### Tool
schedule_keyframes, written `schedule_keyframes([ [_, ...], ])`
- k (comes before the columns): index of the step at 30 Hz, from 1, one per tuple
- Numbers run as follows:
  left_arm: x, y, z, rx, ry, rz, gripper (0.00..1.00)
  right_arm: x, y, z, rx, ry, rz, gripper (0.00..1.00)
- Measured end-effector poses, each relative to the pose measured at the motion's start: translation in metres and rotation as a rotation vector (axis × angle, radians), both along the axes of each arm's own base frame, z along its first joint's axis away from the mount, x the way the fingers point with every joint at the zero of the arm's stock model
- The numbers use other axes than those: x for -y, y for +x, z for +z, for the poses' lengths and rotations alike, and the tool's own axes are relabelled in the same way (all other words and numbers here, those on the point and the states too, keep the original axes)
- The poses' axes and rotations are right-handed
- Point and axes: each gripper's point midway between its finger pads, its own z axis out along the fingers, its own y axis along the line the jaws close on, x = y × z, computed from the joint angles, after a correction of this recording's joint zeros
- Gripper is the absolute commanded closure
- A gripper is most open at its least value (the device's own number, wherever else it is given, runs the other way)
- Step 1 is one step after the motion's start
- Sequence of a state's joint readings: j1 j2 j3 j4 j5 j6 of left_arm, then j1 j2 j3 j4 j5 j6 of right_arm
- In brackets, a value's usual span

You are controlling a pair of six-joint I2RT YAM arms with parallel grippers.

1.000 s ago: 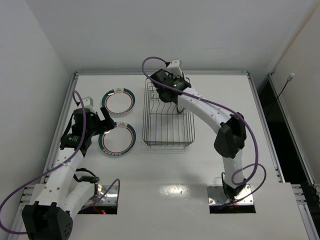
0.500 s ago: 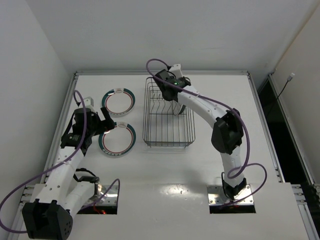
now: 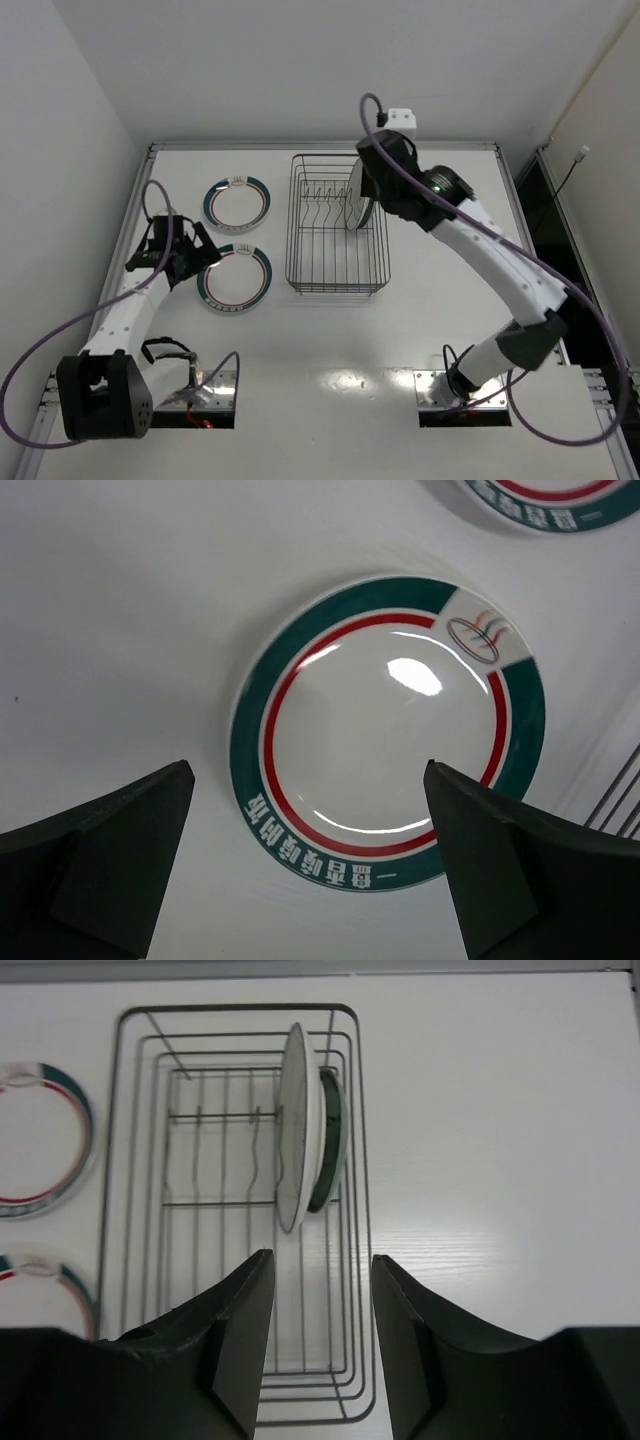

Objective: Load the plates into the dish rack

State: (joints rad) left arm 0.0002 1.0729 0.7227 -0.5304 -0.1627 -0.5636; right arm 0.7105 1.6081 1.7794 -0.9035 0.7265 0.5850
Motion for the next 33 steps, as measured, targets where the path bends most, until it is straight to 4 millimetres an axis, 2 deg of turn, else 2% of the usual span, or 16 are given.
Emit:
schedule_keyframes([
  [2, -0.011, -0.003, -0.006, -0.019, -0.065, 0.057, 0.00, 0.002, -0.019, 0.019, 0.045, 0.084, 0.031, 0.59],
  [4, -0.023, -0.005, -0.012, -0.032, -0.117, 0.120, 0.00, 0.008, -0.032, 0.023, 0.059, 0.131, 0.045, 0.59],
  [6, -0.025, -0.008, -0.022, -0.054, -0.171, 0.143, 0.00, 0.012, -0.041, 0.013, 0.042, 0.148, 0.052, 0.59],
  [11, -0.010, -0.021, -0.057, -0.184, -0.288, 0.137, 0.00, 0.011, -0.051, -0.019, -0.035, 0.151, 0.068, 0.59],
  [14, -0.007, -0.024, -0.068, -0.217, -0.337, 0.145, 0.04, 0.008, -0.054, -0.019, -0.040, 0.175, 0.081, 0.59],
  [17, 0.000, -0.025, -0.076, -0.233, -0.386, 0.139, 0.34, 0.007, -0.056, -0.006, -0.006, 0.219, 0.091, 0.59],
  [18, 0.004, -0.026, -0.080, -0.245, -0.407, 0.132, 0.52, 0.007, -0.057, -0.001, 0.008, 0.234, 0.094, 0.59],
  [21, 0.015, -0.033, -0.094, -0.291, -0.471, 0.110, 0.74, 0.011, -0.062, 0.014, 0.049, 0.271, 0.099, 0.59],
  [22, 0.018, -0.034, -0.095, -0.297, -0.496, 0.107, 0.85, 0.012, -0.063, 0.018, 0.061, 0.279, 0.098, 0.59],
  [24, 0.023, -0.032, -0.096, -0.292, -0.539, 0.092, 0.99, 0.016, -0.066, 0.022, 0.075, 0.288, 0.096, 0.59],
  [27, 0.034, -0.025, -0.087, -0.253, -0.607, 0.041, 1.00, 0.022, -0.068, 0.023, 0.086, 0.292, 0.086, 0.59],
  [32, 0.029, -0.025, -0.060, -0.164, -0.630, 0.041, 1.00, 0.028, -0.066, 0.019, 0.094, 0.295, 0.070, 0.60],
  [33, 0.027, -0.023, -0.050, -0.126, -0.625, 0.041, 1.00, 0.026, -0.065, 0.017, 0.098, 0.301, 0.078, 0.55],
])
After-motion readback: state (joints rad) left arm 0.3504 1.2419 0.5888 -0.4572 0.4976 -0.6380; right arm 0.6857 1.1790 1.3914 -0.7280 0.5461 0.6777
